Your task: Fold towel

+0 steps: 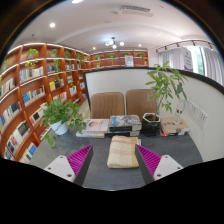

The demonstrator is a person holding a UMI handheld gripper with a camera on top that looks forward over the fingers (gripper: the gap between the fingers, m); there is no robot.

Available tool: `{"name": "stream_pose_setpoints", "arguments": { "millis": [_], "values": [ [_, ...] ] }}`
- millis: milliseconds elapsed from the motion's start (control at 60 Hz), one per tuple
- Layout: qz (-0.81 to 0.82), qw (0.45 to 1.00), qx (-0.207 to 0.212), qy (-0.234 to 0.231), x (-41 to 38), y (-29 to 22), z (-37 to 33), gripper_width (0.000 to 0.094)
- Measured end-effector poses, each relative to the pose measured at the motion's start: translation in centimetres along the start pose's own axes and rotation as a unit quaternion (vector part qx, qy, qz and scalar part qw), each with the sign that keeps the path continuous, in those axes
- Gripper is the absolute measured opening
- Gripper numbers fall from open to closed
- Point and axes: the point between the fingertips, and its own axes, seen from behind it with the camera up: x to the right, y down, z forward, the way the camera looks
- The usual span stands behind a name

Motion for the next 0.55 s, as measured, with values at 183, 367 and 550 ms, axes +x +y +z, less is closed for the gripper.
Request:
{"name": "stream_pose_setpoints", "arguments": {
  "millis": [183, 367, 550],
  "values": [
    [-0.014, 1.000, -0.007, -0.007, -2.5, 2.7, -4.8, 0.0851],
    [-0.022, 1.000, 0.002, 0.004, -3.2, 3.5, -7.3, 0.0851],
    [-0.026, 1.000, 0.008, 0.003, -3.9, 3.6, -8.2, 0.0851]
  ]
}}
